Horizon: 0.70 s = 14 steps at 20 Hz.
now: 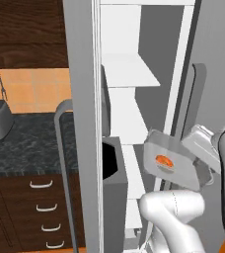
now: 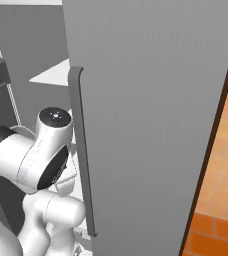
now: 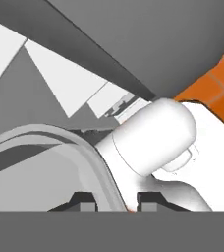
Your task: Take the meat container that has the shrimp and place it on the second highest rack of the freezer. Then take the vegetable container that has the corn and lemon wedge and place it on the highest rack of the freezer.
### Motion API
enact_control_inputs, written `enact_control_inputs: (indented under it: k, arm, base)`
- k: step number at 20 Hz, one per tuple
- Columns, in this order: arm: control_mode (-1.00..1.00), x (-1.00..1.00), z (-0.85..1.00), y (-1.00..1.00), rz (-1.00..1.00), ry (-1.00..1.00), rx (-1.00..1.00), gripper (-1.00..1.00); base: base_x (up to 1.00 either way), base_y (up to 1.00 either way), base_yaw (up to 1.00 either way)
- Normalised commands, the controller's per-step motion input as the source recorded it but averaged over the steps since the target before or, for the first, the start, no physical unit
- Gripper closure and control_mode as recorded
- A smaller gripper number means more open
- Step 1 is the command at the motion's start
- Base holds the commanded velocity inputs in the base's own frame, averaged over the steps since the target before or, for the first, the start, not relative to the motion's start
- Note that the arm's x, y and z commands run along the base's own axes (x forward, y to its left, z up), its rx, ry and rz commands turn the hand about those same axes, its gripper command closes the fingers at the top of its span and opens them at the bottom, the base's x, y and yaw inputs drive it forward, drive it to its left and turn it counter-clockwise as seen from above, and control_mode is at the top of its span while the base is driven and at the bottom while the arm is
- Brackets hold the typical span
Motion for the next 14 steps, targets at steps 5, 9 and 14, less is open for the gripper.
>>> enact_control_inputs:
  k: [5,9,14]
  arm:
    - [-1.0,0.24,0.17,0.36,-0.49,0.07,0.04,1.0]
    - [-1.0,0.43,0.01,0.4,-0.51,0.06,0.0,1.0]
    - [-1.0,0.08,0.0,0.3,-0.32,0.0,0.0,1.0]
  base:
    - [0.0,0.0,0.0]
    - [0.0,0.0,0.0]
    - [0.0,0.0,0.0]
